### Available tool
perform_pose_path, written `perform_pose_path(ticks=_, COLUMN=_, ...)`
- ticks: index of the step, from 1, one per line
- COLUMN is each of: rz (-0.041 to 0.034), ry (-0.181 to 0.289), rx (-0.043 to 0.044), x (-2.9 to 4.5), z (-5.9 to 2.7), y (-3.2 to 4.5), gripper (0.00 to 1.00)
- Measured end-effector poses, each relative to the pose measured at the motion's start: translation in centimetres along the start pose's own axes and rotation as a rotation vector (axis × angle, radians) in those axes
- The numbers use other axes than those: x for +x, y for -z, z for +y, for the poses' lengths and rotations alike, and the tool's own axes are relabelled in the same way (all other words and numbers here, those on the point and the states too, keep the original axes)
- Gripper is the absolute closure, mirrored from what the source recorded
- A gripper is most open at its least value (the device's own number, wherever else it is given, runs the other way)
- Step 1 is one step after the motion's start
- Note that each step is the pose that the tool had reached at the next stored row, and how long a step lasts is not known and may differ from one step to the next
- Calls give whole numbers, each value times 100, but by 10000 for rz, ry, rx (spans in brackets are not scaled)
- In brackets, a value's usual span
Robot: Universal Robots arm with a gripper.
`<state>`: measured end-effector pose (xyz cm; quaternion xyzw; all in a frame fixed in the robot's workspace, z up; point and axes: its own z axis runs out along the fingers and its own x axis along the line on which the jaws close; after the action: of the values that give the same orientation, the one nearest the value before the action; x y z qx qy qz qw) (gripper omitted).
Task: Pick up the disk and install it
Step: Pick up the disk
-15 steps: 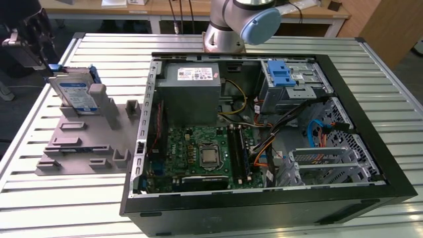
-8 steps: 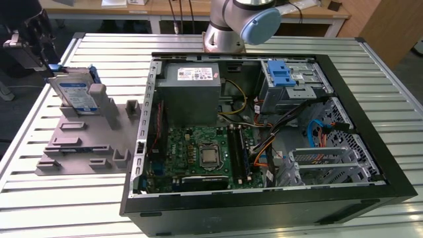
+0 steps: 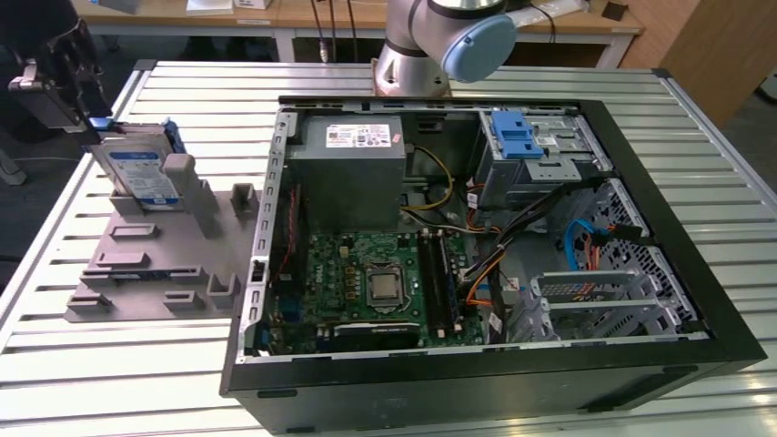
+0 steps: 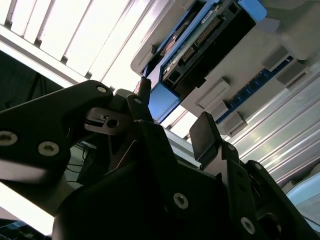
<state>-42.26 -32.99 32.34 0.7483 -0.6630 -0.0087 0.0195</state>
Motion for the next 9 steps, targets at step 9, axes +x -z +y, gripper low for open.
perform_pose_path(ticks=9, rz=-7, ry=-1, rx=61, x=-1, z=-3, y=-87, gripper=41)
